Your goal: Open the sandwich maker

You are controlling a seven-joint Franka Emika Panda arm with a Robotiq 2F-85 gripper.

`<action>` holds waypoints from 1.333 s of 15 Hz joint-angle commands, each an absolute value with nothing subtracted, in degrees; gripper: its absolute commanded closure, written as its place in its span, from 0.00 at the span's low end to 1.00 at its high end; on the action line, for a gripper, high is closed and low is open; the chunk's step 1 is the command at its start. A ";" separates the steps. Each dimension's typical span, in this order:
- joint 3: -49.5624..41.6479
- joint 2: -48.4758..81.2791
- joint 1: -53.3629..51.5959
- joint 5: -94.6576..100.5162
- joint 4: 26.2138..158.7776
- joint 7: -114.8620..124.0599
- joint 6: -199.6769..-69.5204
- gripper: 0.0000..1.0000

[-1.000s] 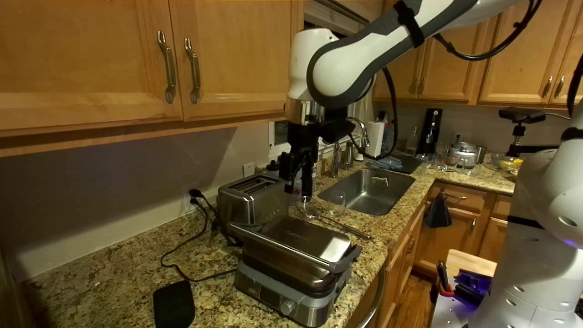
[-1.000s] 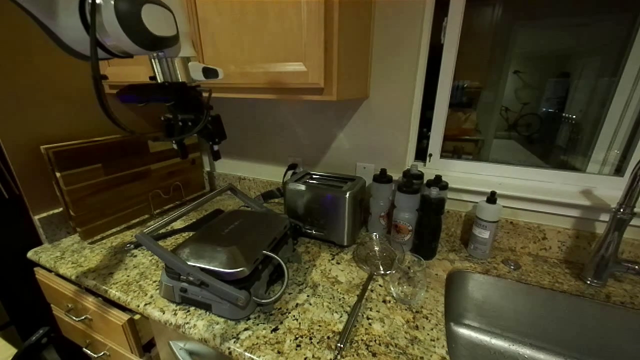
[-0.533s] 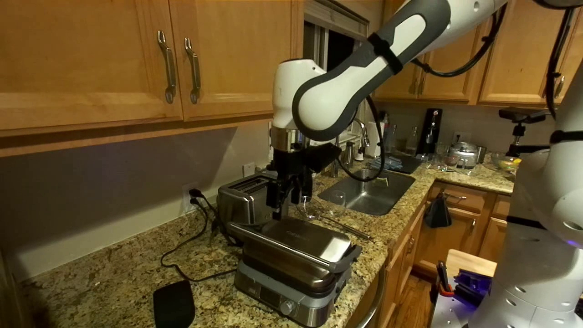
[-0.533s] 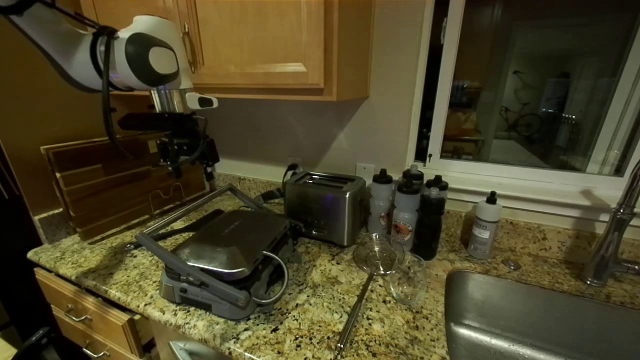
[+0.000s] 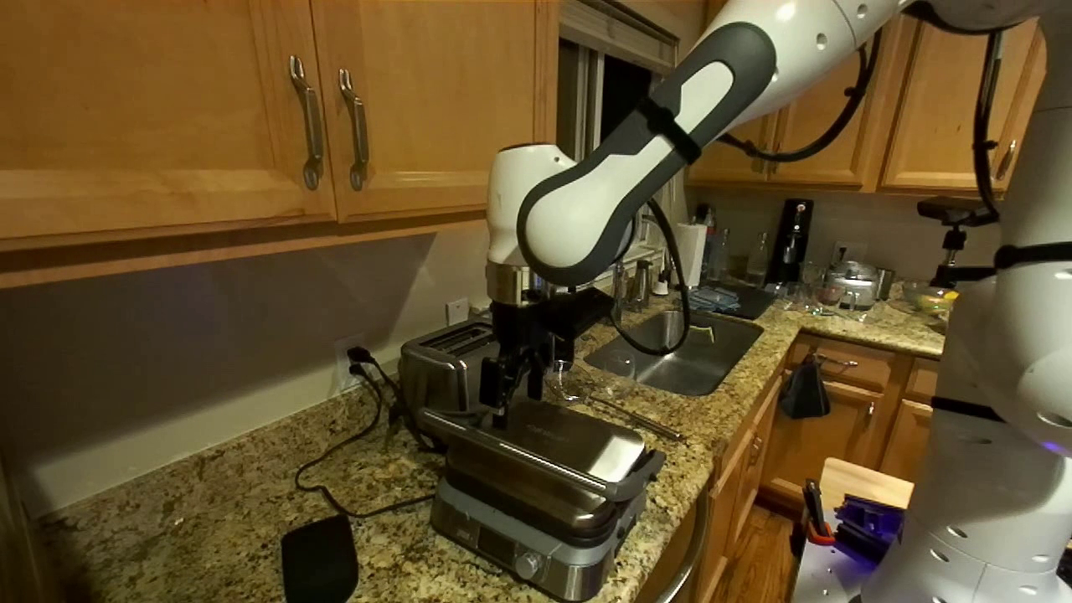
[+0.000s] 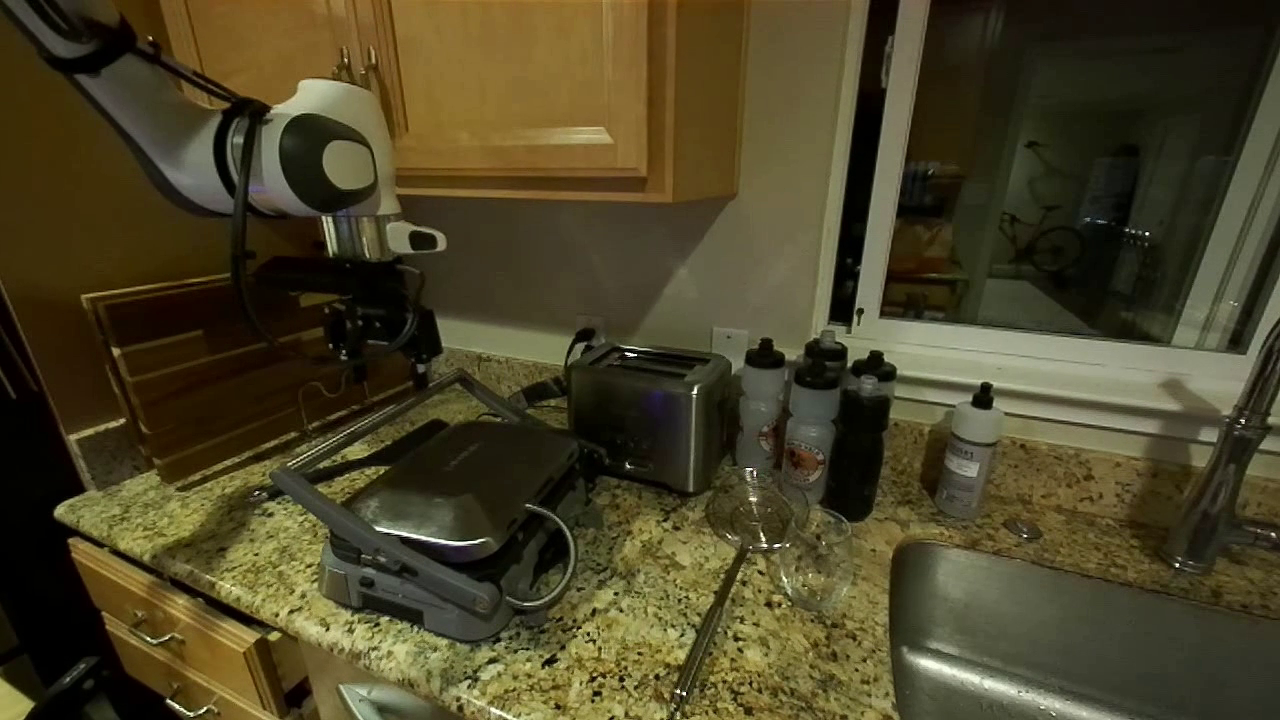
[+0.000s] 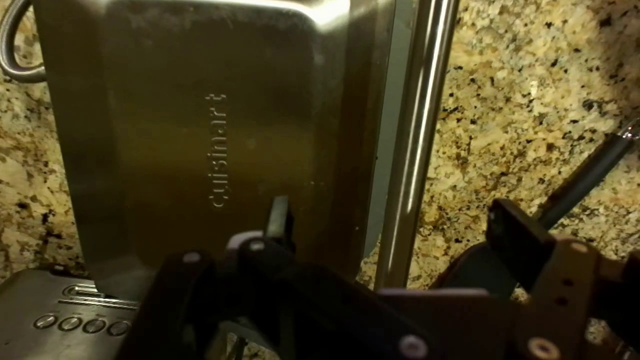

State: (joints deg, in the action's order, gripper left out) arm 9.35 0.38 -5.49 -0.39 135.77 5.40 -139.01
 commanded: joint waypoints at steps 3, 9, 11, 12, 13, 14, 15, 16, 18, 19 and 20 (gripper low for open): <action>8.99 1.69 -6.60 -0.95 134.95 6.28 -139.72 0.00; 9.33 7.63 -8.07 -0.44 131.25 7.15 -140.00 0.00; 8.93 9.37 -8.43 0.77 130.14 7.26 -140.48 0.00; 8.68 10.18 -8.58 1.59 129.62 7.53 -140.61 0.00; 8.37 11.18 -8.52 2.28 129.17 7.47 -140.66 0.00; 8.21 11.89 -8.47 2.38 128.81 7.42 -140.44 0.00; 8.10 12.53 -8.40 2.20 128.64 7.15 -140.63 0.02; 8.02 13.18 -8.37 1.95 128.41 6.94 -140.65 0.06; 8.11 14.60 -8.21 0.91 128.13 6.21 -141.12 0.29; 8.25 15.25 -8.11 0.26 127.99 5.81 -141.39 0.33; 8.31 15.82 -8.09 -0.04 127.86 5.67 -141.60 0.36</action>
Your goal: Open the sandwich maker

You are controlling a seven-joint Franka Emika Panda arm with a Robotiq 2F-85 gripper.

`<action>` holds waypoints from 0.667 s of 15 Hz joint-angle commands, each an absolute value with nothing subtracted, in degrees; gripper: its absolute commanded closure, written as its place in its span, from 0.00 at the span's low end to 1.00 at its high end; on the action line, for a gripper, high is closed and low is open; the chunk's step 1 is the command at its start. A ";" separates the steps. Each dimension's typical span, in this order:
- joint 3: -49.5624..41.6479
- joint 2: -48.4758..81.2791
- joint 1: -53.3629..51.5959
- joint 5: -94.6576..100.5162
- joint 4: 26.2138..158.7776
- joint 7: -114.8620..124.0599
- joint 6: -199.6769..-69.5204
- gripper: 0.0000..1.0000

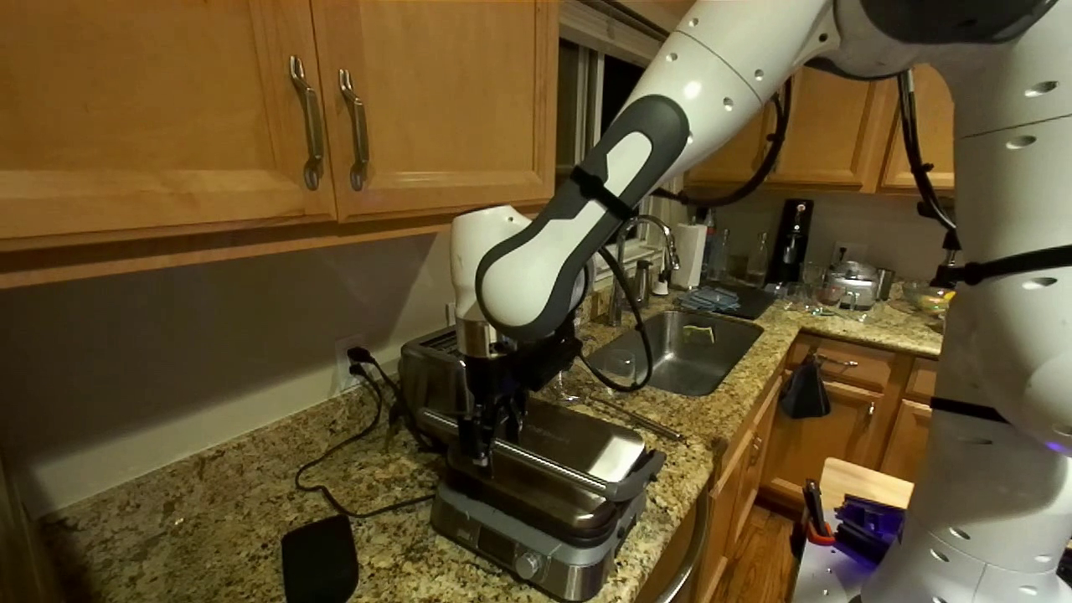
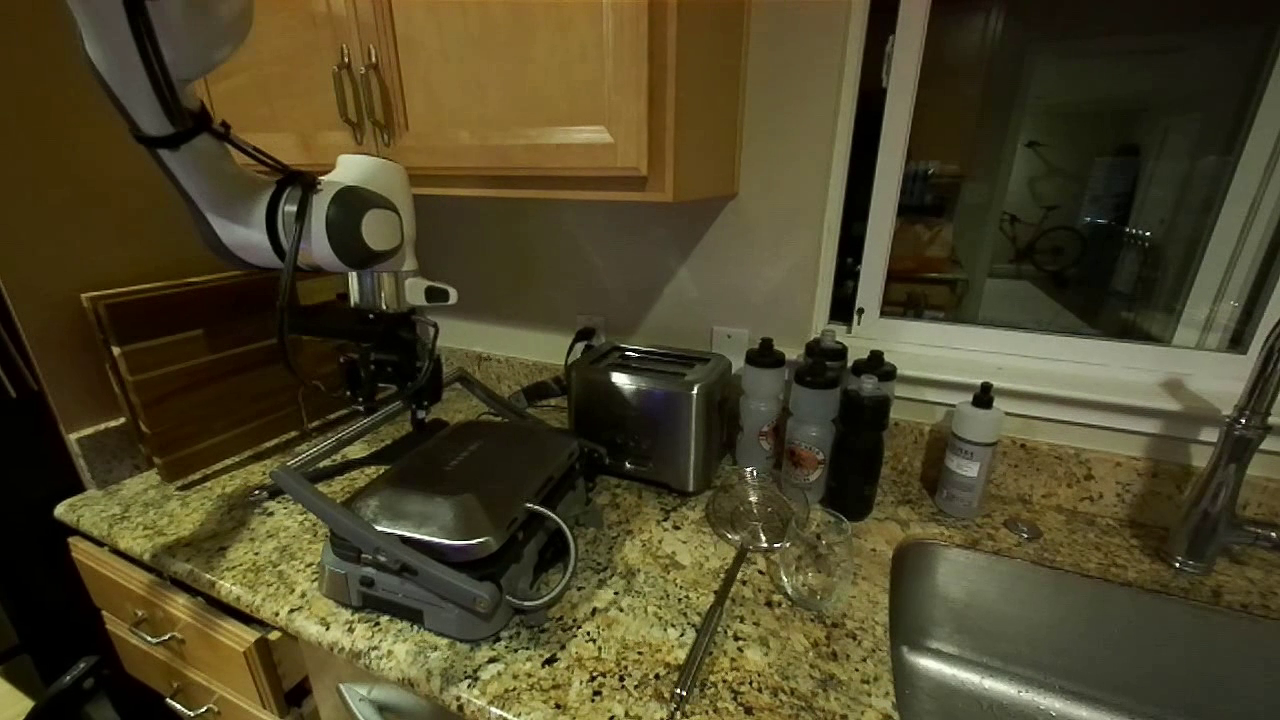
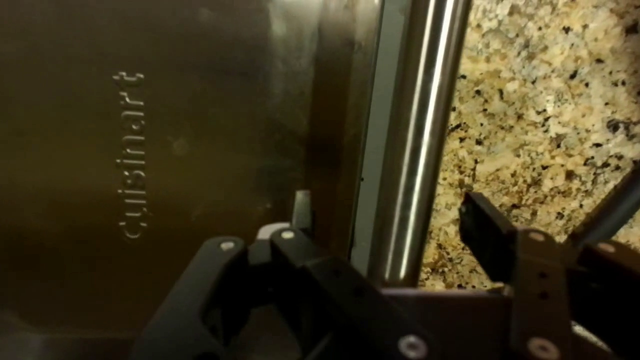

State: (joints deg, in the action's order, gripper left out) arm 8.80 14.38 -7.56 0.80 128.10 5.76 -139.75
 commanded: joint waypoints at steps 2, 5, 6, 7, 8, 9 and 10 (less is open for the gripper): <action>8.33 16.67 -8.08 -0.23 127.68 5.51 -142.23 0.57; 8.22 17.19 -8.22 0.20 127.40 5.54 -143.07 0.78; 8.15 17.24 -8.30 0.45 127.34 5.60 -143.16 0.85; 8.13 17.09 -8.34 0.53 127.38 5.63 -143.32 0.92; 8.05 17.03 -8.33 0.55 127.37 5.65 -143.40 0.92; 8.07 16.82 -8.38 0.58 127.48 5.65 -143.58 0.94; 8.12 16.64 -8.37 0.54 127.56 5.56 -143.65 0.96</action>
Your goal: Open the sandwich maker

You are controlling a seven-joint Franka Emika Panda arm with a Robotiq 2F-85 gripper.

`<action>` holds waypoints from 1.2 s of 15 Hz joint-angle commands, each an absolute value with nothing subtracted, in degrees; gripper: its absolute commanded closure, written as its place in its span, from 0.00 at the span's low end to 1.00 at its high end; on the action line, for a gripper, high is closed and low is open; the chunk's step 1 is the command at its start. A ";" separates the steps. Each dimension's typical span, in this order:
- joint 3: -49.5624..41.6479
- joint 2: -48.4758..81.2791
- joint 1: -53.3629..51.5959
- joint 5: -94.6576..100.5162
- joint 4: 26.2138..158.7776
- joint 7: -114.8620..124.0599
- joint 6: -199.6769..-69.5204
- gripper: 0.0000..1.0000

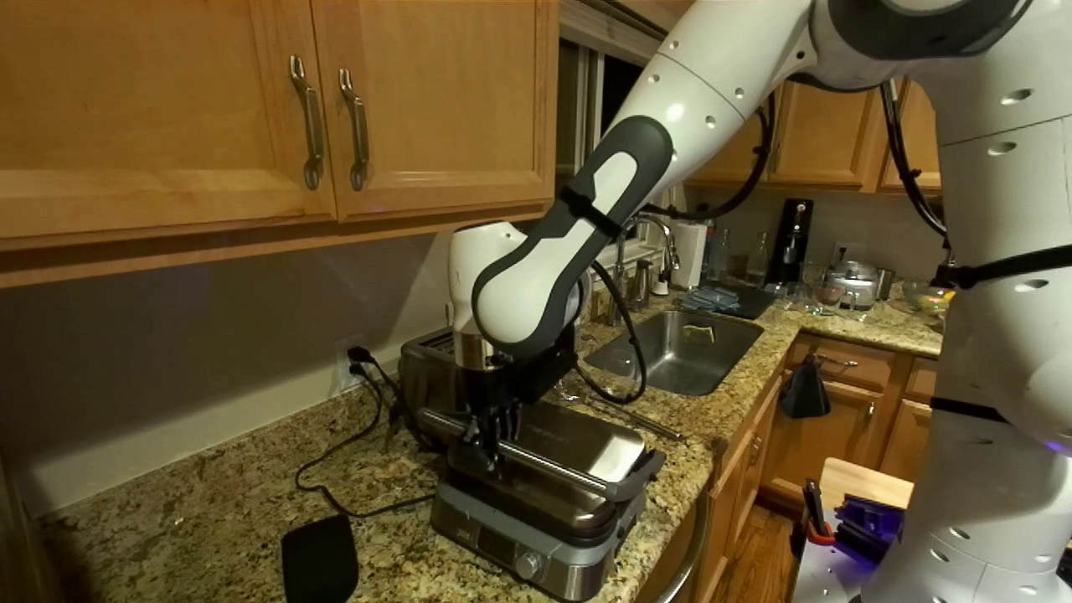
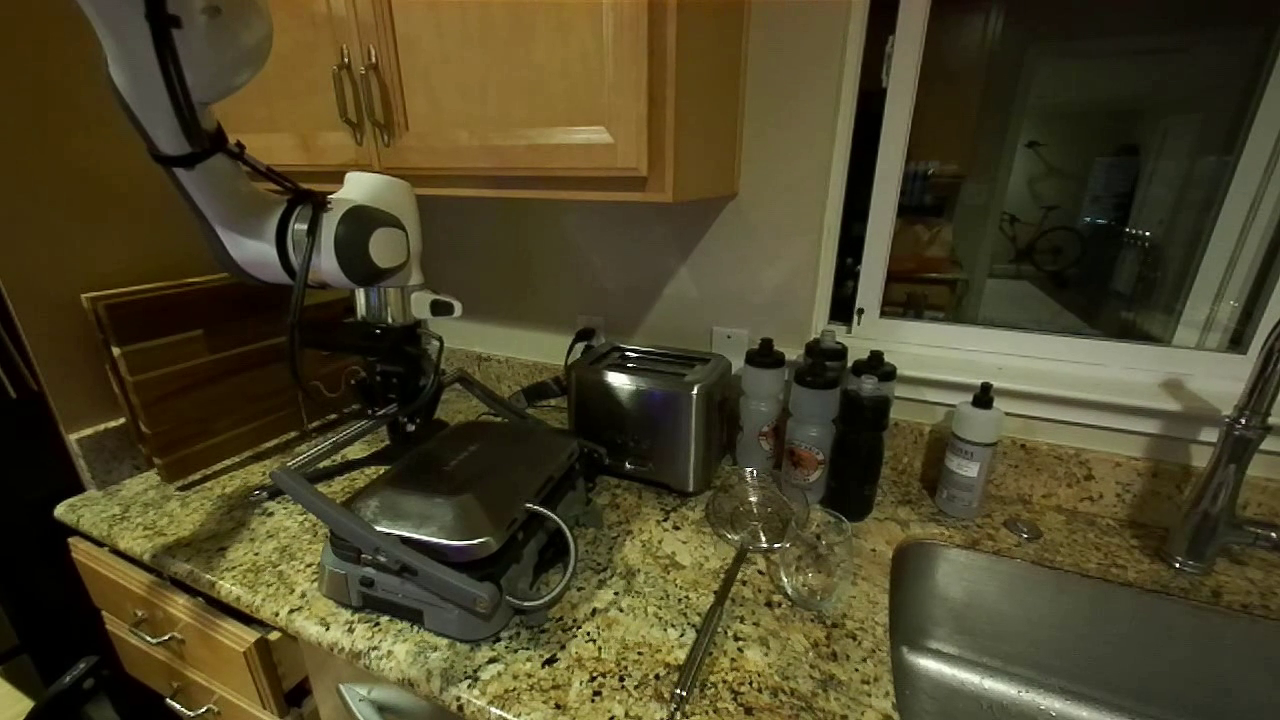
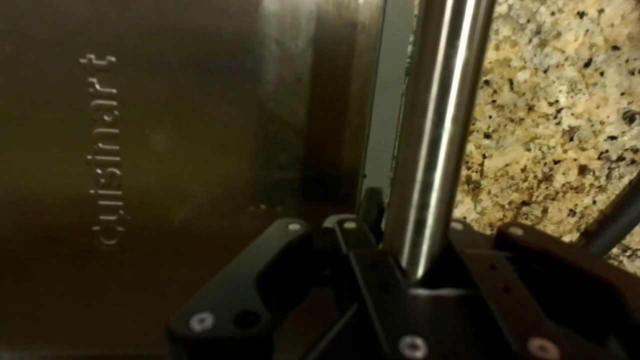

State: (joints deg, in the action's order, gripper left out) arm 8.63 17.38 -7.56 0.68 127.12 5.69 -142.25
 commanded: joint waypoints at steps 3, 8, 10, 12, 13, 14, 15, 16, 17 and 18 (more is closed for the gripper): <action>8.41 15.54 -8.33 0.18 128.13 5.35 -143.91 0.93; 8.65 13.00 -8.57 0.95 128.81 4.28 -144.05 0.94; 8.89 11.27 -8.23 0.67 129.63 2.93 -143.35 0.95; 9.03 9.68 -8.01 0.51 130.45 1.93 -142.54 0.95; 9.04 8.65 -7.81 0.50 130.85 1.15 -141.92 0.95; 9.03 8.07 -7.63 0.43 131.03 0.44 -141.56 0.95; 9.28 6.97 -7.05 -0.46 131.50 -1.26 -141.19 0.95; 9.31 6.11 -6.76 -0.92 131.84 -2.24 -140.95 0.95; 9.21 4.71 -6.37 -1.09 132.41 -3.53 -140.46 0.95; 9.14 3.61 -6.09 -1.29 132.77 -4.55 -140.03 0.95</action>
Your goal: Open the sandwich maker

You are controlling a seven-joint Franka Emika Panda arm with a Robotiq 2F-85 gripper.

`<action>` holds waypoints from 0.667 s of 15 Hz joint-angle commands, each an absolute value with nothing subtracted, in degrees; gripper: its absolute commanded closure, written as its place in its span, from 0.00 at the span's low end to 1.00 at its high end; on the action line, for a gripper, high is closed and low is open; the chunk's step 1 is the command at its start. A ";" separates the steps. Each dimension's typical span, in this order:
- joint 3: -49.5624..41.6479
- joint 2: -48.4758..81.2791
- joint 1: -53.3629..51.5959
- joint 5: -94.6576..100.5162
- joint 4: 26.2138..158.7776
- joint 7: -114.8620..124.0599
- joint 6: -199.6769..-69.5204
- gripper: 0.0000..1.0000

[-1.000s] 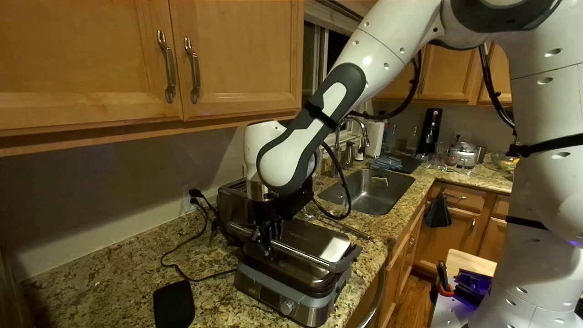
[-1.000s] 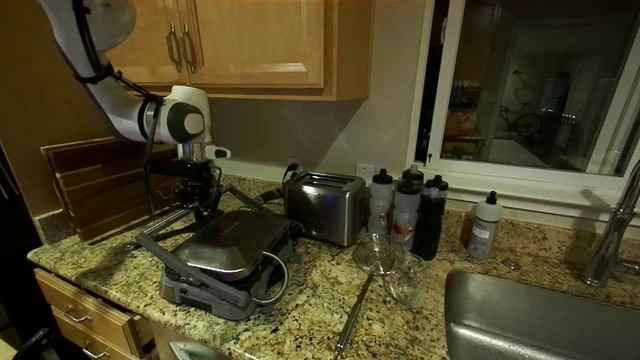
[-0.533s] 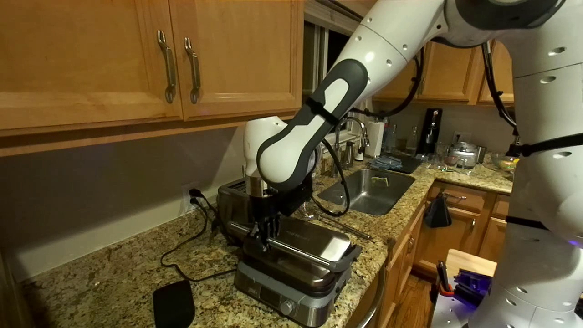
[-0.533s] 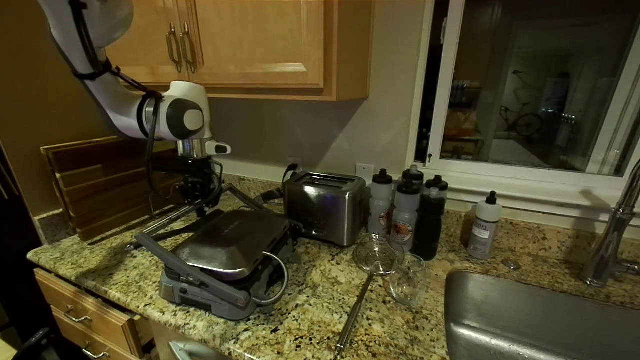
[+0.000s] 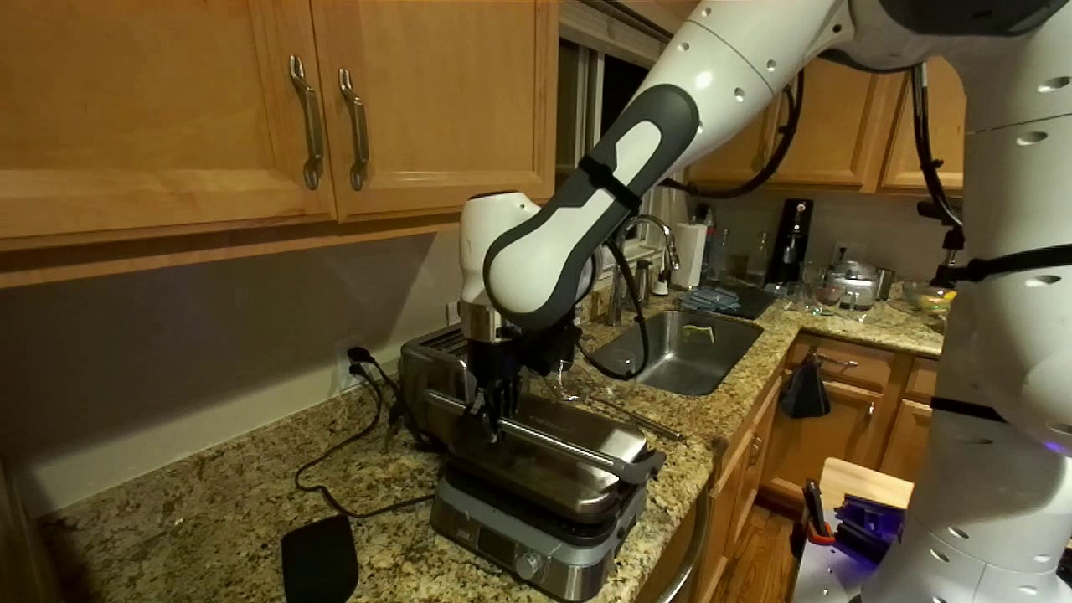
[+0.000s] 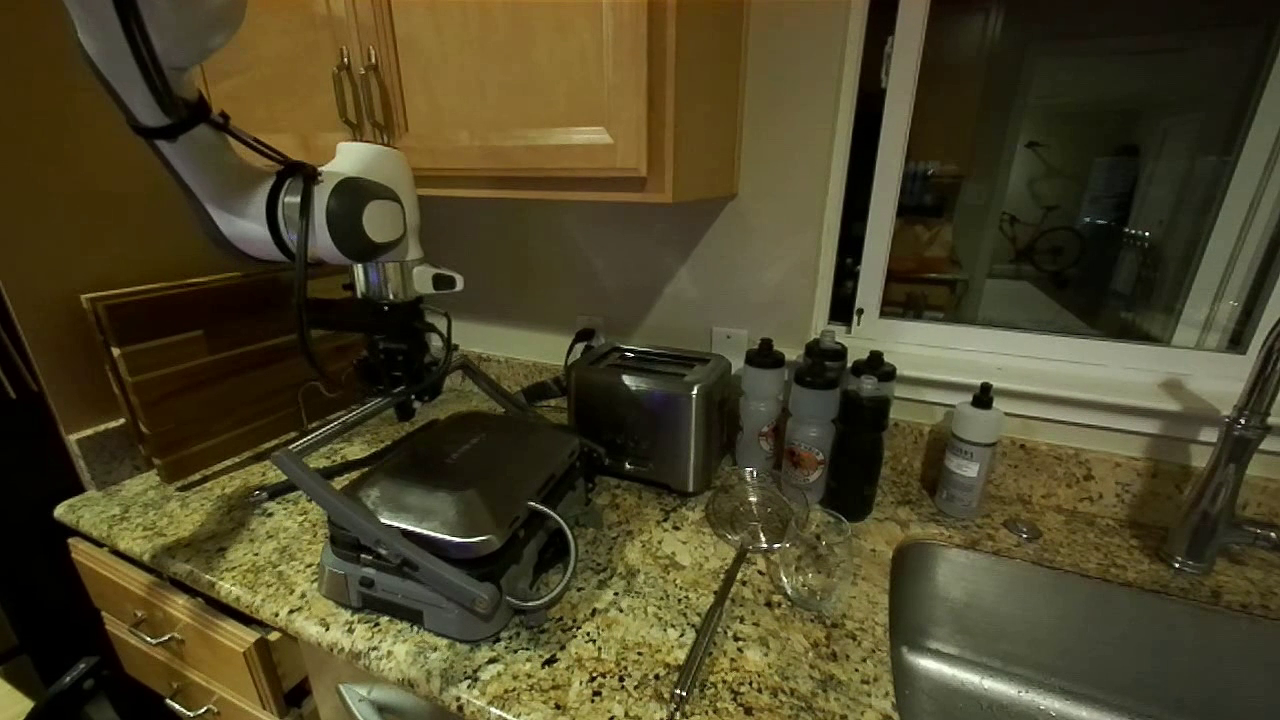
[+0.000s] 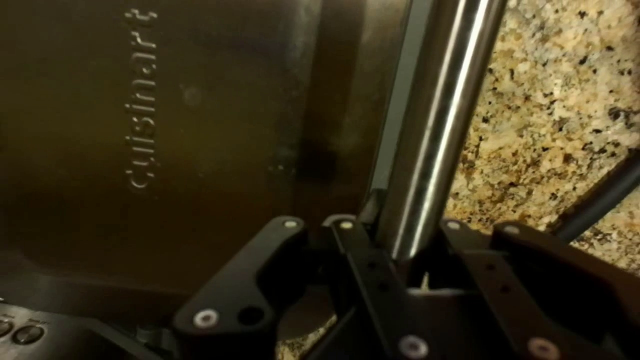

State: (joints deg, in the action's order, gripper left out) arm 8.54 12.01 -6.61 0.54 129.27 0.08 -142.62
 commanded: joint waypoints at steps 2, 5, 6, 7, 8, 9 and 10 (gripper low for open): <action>8.66 0.64 -5.45 -1.26 133.64 -6.40 -138.56 0.95; 7.15 -3.89 -4.39 -0.71 134.86 -7.68 -136.11 0.95; 6.67 -5.02 -4.11 -0.49 135.12 -7.97 -135.47 0.95; 6.01 -6.39 -3.80 -0.27 135.53 -8.51 -134.69 0.95; 5.45 -7.35 -3.58 -0.02 135.71 -8.61 -134.11 0.95; 4.85 -8.29 -3.32 0.05 135.99 -8.80 -133.46 0.95; 4.40 -8.99 -3.18 0.14 136.14 -8.99 -133.04 0.95</action>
State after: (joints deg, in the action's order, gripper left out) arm 5.12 -0.62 -3.09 0.56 132.77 -7.32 -136.85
